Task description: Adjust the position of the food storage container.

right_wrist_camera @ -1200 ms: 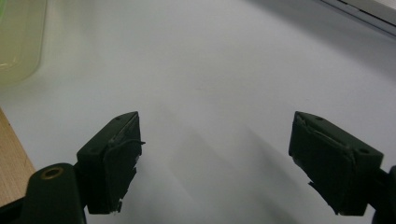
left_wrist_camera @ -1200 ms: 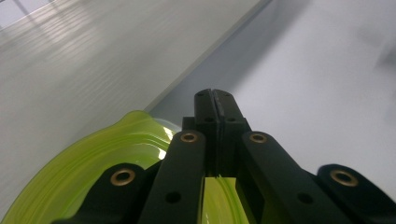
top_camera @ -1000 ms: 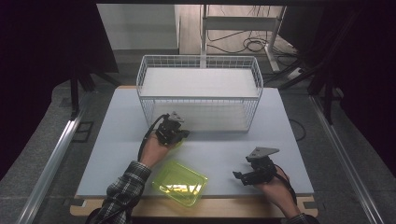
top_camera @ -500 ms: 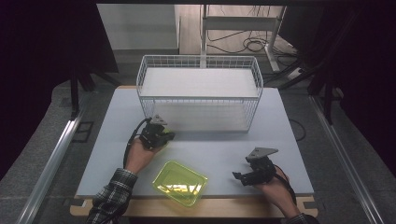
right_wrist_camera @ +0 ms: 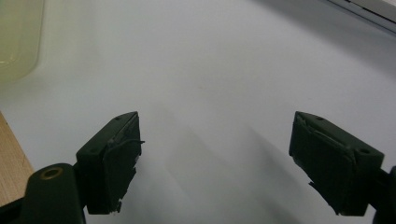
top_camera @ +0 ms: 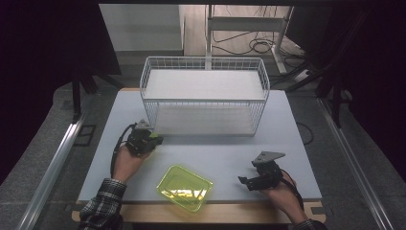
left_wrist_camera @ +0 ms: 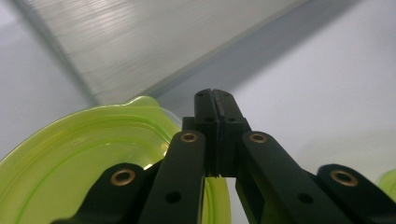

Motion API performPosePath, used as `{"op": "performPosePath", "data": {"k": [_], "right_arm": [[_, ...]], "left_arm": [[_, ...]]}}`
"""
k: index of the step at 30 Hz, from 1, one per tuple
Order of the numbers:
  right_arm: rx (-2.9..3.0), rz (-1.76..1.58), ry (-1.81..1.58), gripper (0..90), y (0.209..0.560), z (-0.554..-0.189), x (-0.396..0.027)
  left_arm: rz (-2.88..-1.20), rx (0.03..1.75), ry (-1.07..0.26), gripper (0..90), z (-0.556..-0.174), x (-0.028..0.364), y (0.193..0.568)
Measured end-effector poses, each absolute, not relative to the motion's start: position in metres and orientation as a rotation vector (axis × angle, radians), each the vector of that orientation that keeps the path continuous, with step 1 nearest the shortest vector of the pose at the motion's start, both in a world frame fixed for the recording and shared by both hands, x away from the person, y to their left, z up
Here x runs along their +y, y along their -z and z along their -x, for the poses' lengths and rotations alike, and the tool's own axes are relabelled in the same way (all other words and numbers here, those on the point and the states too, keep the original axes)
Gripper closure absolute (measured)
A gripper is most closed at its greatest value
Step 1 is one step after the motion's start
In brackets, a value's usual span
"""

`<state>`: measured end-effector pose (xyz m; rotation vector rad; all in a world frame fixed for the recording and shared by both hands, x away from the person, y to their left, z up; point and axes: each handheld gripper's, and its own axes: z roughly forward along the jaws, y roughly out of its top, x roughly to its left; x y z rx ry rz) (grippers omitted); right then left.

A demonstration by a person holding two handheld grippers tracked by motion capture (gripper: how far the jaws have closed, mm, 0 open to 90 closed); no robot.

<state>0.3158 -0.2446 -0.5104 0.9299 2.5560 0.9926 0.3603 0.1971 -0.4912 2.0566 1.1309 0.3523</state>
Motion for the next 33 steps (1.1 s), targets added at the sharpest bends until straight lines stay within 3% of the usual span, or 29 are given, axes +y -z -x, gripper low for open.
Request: {"op": "performPosePath", "data": {"k": [8,12,13,14,17,20,21,22,25,33], "right_arm": [[2.545,-0.967,-1.027,21.3,0.510,-0.315,-0.243],[2.531,-0.987,-1.030,37.1,0.505,-0.312,-0.242],[2.531,-0.987,-1.030,37.1,0.505,-0.312,-0.242],[2.525,-0.981,-1.036,46.8,0.501,-0.310,-0.241],[2.542,-0.964,-1.068,63.8,0.496,-0.306,-0.239],[2.569,-0.902,-1.074,77.2,0.491,-0.301,-0.235],[2.569,-0.902,-1.074,77.2,0.491,-0.301,-0.235],[2.588,-0.857,-1.084,84.7,0.489,-0.296,-0.231],[2.615,-0.799,-1.097,89.0,0.487,-0.291,-0.225],[2.682,-0.699,-1.176,88.9,0.488,-0.275,-0.203]], "left_arm": [[-2.019,1.085,-0.359,90.0,-0.348,0.195,0.489],[-2.011,1.034,-0.369,90.0,-0.334,0.189,0.484],[-2.011,1.034,-0.369,90.0,-0.334,0.189,0.484],[-1.996,1.024,-0.364,90.0,-0.325,0.190,0.484],[-1.981,1.025,-0.345,90.0,-0.312,0.192,0.488],[-1.980,1.030,-0.338,90.0,-0.303,0.193,0.492],[-1.981,1.031,-0.332,90.0,-0.298,0.194,0.494],[-1.987,1.044,-0.338,90.0,-0.289,0.194,0.498],[-1.998,1.047,-0.333,90.0,-0.278,0.194,0.503],[-2.082,1.072,-0.306,90.0,-0.257,0.191,0.517]]}}
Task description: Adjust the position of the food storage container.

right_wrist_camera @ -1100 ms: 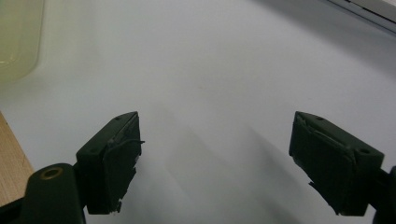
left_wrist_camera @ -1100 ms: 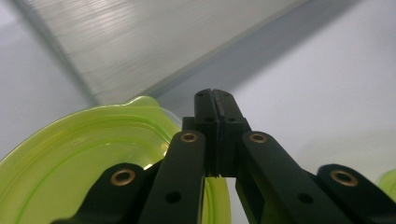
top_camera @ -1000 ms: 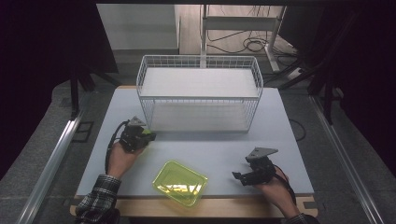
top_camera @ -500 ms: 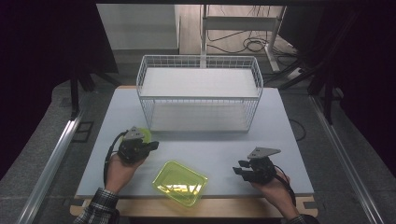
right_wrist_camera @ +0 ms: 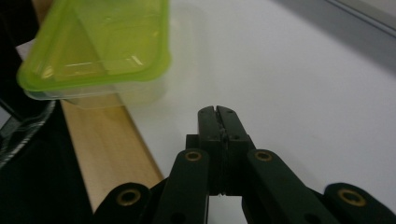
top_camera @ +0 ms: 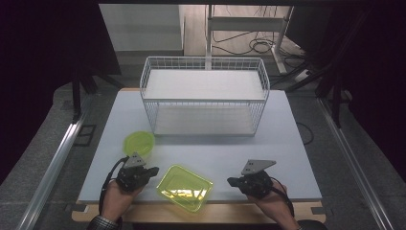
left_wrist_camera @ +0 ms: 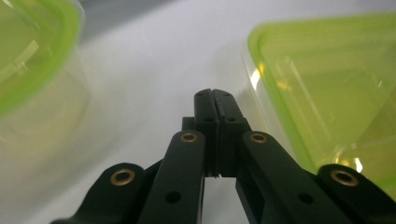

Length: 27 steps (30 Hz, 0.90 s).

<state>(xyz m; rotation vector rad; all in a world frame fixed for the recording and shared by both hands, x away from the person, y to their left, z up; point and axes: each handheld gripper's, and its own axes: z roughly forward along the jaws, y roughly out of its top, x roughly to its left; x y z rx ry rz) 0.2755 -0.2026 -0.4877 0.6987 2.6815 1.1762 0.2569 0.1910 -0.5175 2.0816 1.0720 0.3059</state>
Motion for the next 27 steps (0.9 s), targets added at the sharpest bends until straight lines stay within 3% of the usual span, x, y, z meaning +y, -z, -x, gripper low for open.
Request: {"op": "performPosePath", "data": {"k": [13,27], "right_arm": [[2.788,-0.587,-1.300,86.5,0.496,-0.251,-0.164],[2.728,-0.646,-1.288,85.8,0.495,-0.257,-0.171]], "left_arm": [[-2.140,1.044,-0.241,90.0,-0.253,0.172,0.523],[-2.120,1.074,-0.191,90.0,-0.261,0.158,0.521]]}}
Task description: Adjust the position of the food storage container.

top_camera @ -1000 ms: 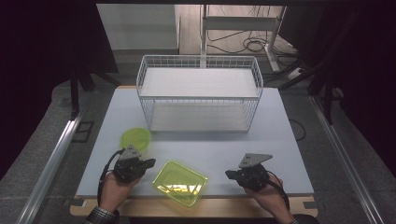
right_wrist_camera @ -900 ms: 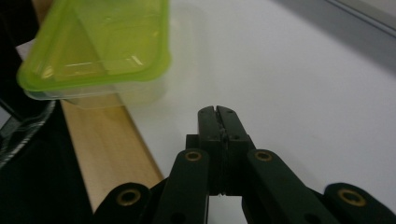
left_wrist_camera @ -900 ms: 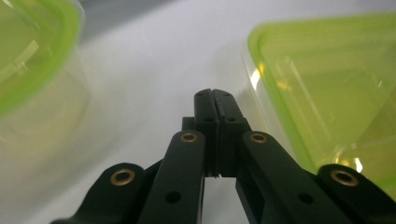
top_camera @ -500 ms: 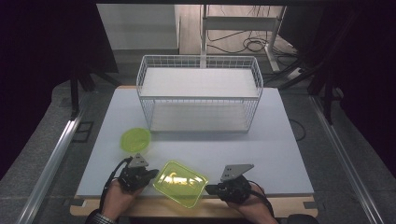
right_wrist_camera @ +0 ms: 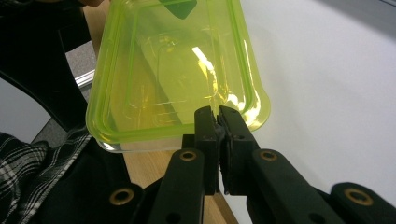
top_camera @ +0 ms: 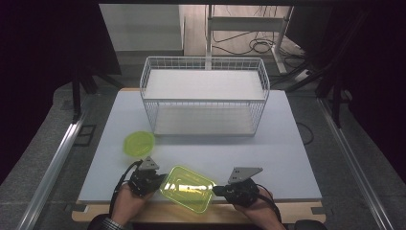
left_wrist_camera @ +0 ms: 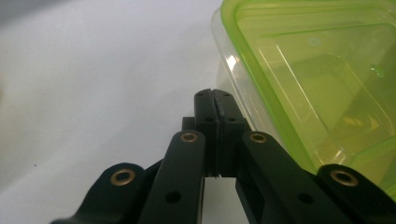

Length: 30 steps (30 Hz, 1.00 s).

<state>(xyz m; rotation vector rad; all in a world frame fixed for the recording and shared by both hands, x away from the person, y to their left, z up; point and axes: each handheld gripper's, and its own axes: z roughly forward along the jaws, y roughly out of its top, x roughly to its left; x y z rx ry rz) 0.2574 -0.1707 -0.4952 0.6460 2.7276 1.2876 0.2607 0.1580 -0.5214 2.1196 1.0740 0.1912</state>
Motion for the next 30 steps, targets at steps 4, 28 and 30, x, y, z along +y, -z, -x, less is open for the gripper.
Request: {"op": "performPosePath", "data": {"k": [4,28,30], "right_arm": [[2.721,-0.652,-1.277,85.5,0.495,-0.258,-0.172],[2.791,-0.731,-1.158,85.0,0.507,-0.260,-0.176],[2.777,-0.747,-1.149,84.9,0.506,-0.263,-0.179]], "left_arm": [[-2.124,1.097,-0.180,90.0,-0.266,0.157,0.524],[-2.185,1.034,-0.167,90.0,-0.266,0.147,0.523],[-2.187,1.030,-0.169,90.0,-0.267,0.143,0.523]]}}
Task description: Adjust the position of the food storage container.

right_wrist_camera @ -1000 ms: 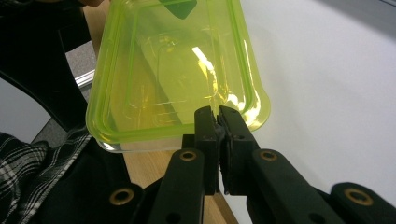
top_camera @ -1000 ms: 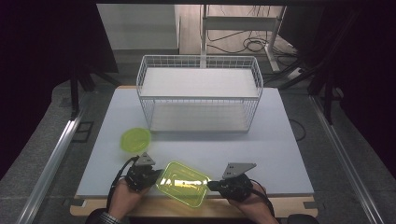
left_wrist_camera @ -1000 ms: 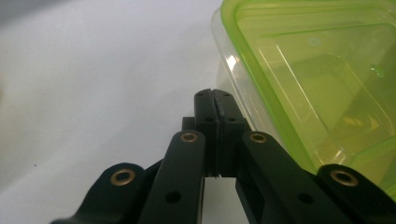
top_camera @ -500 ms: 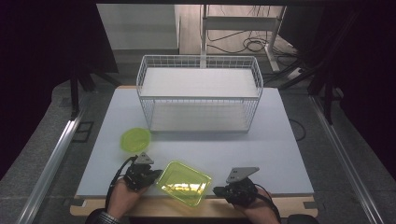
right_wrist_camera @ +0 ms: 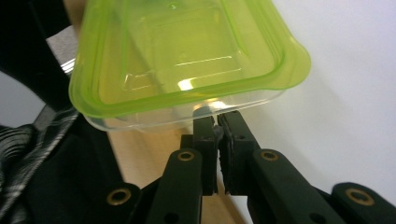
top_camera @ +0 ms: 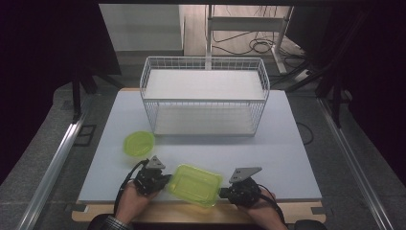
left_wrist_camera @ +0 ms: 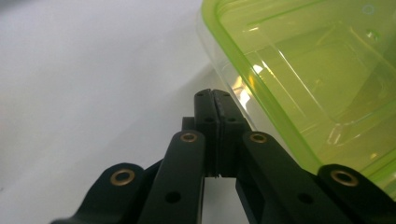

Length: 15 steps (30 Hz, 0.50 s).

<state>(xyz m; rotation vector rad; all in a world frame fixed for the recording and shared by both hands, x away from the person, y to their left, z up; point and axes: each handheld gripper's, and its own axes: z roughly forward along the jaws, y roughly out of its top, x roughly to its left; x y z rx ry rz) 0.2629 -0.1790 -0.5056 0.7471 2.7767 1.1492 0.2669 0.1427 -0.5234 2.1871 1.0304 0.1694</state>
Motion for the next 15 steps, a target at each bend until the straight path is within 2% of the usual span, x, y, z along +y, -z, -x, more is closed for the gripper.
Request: {"op": "performPosePath", "data": {"k": [15], "right_arm": [[2.700,-0.857,-1.123,84.1,0.507,-0.298,-0.199]], "left_arm": [[-2.195,1.000,-0.182,90.0,-0.285,0.118,0.522]]}}
